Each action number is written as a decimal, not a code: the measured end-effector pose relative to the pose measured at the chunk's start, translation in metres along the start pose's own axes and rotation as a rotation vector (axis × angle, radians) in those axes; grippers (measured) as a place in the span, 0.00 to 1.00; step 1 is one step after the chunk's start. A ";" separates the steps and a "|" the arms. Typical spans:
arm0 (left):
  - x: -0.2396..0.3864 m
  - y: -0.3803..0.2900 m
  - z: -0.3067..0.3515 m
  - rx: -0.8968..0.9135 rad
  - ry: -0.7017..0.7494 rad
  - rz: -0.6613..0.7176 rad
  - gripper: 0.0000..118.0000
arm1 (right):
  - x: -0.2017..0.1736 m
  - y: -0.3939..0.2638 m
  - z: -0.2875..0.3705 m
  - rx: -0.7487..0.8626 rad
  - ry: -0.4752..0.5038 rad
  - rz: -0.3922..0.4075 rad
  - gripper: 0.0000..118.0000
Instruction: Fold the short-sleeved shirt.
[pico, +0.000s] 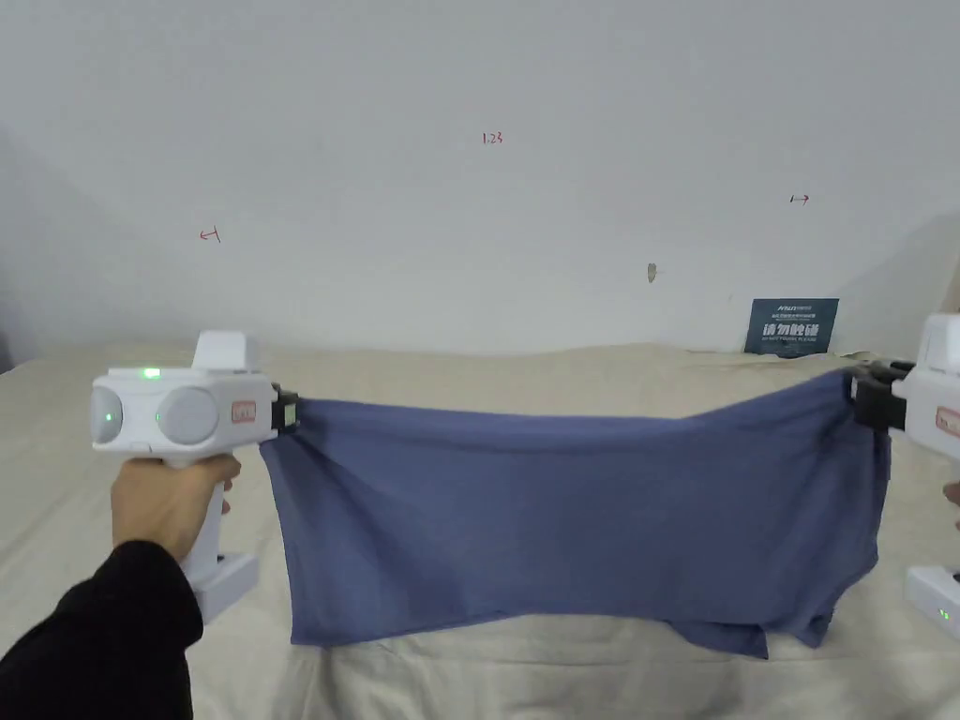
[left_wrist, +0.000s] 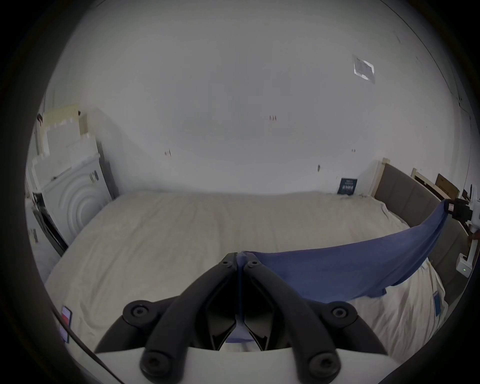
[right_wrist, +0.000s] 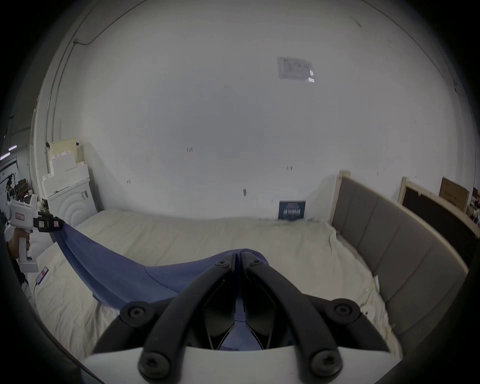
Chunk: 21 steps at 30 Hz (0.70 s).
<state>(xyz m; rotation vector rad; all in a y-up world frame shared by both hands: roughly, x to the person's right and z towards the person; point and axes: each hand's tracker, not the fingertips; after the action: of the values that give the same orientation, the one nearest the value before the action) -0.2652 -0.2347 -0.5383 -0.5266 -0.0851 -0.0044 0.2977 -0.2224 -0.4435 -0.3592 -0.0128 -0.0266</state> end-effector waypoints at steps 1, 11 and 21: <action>-0.002 -0.014 0.001 -0.006 -0.003 -0.001 0.01 | 0.000 -0.014 0.003 -0.018 0.005 -0.006 0.02; -0.031 -0.160 0.055 -0.144 -0.054 -0.002 0.01 | -0.003 -0.151 0.087 -0.216 0.074 -0.063 0.02; -0.043 -0.278 0.124 -0.296 -0.047 0.071 0.01 | -0.012 -0.249 0.185 -0.313 0.078 -0.172 0.02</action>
<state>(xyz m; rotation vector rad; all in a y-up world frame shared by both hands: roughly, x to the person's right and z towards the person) -0.3255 -0.4140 -0.2958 -0.8252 -0.1123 0.0657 0.2770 -0.3900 -0.1832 -0.6689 0.0379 -0.2149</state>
